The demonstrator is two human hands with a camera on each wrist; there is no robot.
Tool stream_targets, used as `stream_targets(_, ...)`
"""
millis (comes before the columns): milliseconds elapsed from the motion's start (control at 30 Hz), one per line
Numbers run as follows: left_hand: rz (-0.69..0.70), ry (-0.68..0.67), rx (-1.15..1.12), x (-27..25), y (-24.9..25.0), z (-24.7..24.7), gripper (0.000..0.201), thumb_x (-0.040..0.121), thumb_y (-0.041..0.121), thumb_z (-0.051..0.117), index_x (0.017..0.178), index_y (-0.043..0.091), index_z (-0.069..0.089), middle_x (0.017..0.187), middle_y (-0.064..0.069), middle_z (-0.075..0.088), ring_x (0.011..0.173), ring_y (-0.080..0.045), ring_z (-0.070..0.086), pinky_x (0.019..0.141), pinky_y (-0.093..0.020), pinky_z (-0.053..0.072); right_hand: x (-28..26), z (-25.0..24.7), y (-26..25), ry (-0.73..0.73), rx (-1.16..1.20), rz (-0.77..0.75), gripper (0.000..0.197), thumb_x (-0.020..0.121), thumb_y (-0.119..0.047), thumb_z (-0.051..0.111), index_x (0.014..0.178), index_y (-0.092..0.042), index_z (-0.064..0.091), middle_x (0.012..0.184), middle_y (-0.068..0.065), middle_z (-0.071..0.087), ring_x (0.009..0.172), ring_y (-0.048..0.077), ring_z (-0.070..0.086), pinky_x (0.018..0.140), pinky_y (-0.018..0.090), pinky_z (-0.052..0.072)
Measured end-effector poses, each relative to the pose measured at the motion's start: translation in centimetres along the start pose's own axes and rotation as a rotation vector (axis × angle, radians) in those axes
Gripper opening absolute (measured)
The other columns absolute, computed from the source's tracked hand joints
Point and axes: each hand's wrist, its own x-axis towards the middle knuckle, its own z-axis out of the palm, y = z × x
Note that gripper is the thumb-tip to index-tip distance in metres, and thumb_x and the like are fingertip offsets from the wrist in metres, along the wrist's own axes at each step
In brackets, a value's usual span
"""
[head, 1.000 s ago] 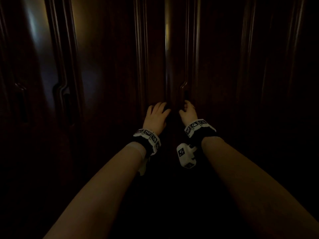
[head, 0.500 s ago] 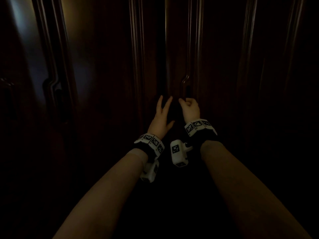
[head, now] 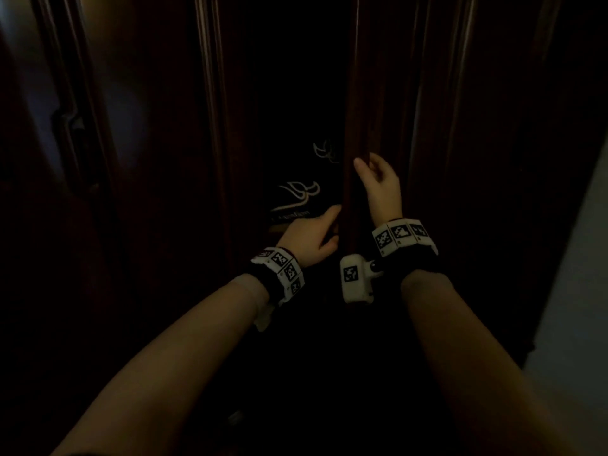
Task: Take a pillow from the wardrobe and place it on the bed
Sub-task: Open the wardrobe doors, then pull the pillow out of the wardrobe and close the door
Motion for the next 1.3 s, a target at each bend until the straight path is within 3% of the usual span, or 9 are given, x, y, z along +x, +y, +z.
stream_targets(133, 0.05, -0.085, 0.035, 0.5, 5.0, 1.5, 0.075, 0.086, 0.018, 0.05, 0.149, 0.01, 0.01, 0.152, -0.013, 0.033, 0.12, -0.028, 0.054, 0.091, -0.031, 0.047, -2.0, -5.7, -1.6, -0.084, -0.026, -0.01, 0.059, 0.093, -0.023, 0.055, 0.145, -0.008, 0.032, 0.15, 0.011, 0.037, 0.138, 0.019, 0.038, 0.097, 0.011, 0.043)
stream_targets(233, 0.06, -0.127, 0.061, 1.0, 8.5, 2.7, 0.08, 0.086, 0.013, 0.049, 0.15, 0.012, 0.001, 0.158, -0.012, 0.019, 0.13, -0.027, 0.046, 0.098, -0.032, 0.045, -4.2, -10.0, -1.4, -0.199, -0.126, -0.019, 0.063, 0.095, -0.02, 0.051, 0.15, -0.014, 0.021, 0.157, 0.006, 0.024, 0.142, 0.017, 0.029, 0.114, 0.026, 0.03)
stream_targets(366, 0.067, -0.166, 0.076, 1.6, 12.7, 4.5, 0.079, 0.087, 0.013, 0.047, 0.15, 0.016, 0.0, 0.159, -0.005, 0.019, 0.122, -0.025, 0.054, 0.083, -0.025, 0.047, -7.4, -14.7, 0.7, -0.211, -0.161, 0.028, 0.062, 0.099, -0.018, 0.042, 0.151, -0.021, 0.008, 0.16, 0.005, 0.015, 0.146, 0.017, 0.019, 0.121, 0.033, 0.017)
stream_targets(566, 0.155, -0.368, -0.01, 5.2, 18.8, 8.7, 0.089, 0.087, 0.003, 0.05, 0.149, 0.025, -0.009, 0.16, 0.0, -0.014, 0.084, -0.014, 0.054, 0.047, -0.014, 0.039, -8.0, -21.4, 0.7, 0.006, 0.145, 0.238, 0.049, 0.103, -0.028, 0.027, 0.149, -0.015, 0.021, 0.153, 0.01, 0.031, 0.14, 0.023, 0.032, 0.118, 0.035, 0.025)
stream_targets(733, 0.172, -0.469, -0.029, 9.7, 22.3, 11.4, 0.079, 0.091, 0.008, 0.045, 0.15, 0.025, -0.006, 0.16, 0.003, -0.015, 0.138, -0.024, 0.034, 0.089, -0.029, 0.049, -6.0, -26.6, 0.4, 0.165, 0.379, 0.493, 0.068, 0.091, -0.054, 0.04, 0.146, -0.015, 0.031, 0.148, 0.013, 0.038, 0.126, 0.027, 0.044, 0.113, 0.039, 0.031)
stream_targets(866, 0.172, -0.512, -0.026, 11.8, 23.1, 12.3, 0.075, 0.093, 0.017, 0.045, 0.15, 0.025, -0.003, 0.16, 0.003, -0.012, 0.143, -0.024, 0.026, 0.106, -0.038, 0.042, -5.0, -28.1, 0.1, 0.225, 0.337, 0.497, 0.066, 0.092, -0.052, 0.04, 0.146, -0.015, 0.03, 0.149, 0.013, 0.037, 0.133, 0.03, 0.04, 0.115, 0.041, 0.029)
stream_targets(966, 0.181, -0.471, 0.015, 12.0, 22.6, 12.2, 0.072, 0.093, 0.017, 0.043, 0.15, 0.025, 0.001, 0.161, 0.004, -0.006, 0.141, -0.022, 0.029, 0.107, -0.039, 0.037, -5.0, -27.7, 0.8, 0.236, 0.04, 0.37, 0.061, 0.094, -0.046, 0.037, 0.147, -0.016, 0.029, 0.149, 0.012, 0.038, 0.136, 0.03, 0.038, 0.116, 0.044, 0.027)
stream_targets(1099, 0.1, -0.247, 0.057, 11.9, 20.1, 11.3, 0.067, 0.091, 0.016, 0.042, 0.15, 0.026, 0.012, 0.161, 0.005, 0.007, 0.138, -0.019, 0.035, 0.11, -0.042, 0.03, -5.2, -25.1, 1.7, 0.413, -0.707, -0.11, 0.059, 0.094, -0.02, 0.043, 0.149, -0.014, 0.021, 0.159, 0.009, 0.017, 0.147, 0.024, 0.016, 0.118, 0.039, 0.01)
stream_targets(1299, -0.101, -0.14, 0.145, 11.7, 11.7, 9.8, 0.065, 0.088, 0.015, 0.044, 0.148, 0.024, 0.02, 0.16, 0.003, 0.015, 0.14, -0.02, 0.034, 0.111, -0.042, 0.033, -1.8, -17.8, 4.1, -0.042, -0.869, -0.293, 0.051, 0.091, -0.013, 0.043, 0.142, -0.019, 0.037, 0.159, 0.004, 0.018, 0.147, 0.025, 0.012, 0.118, 0.044, 0.01)
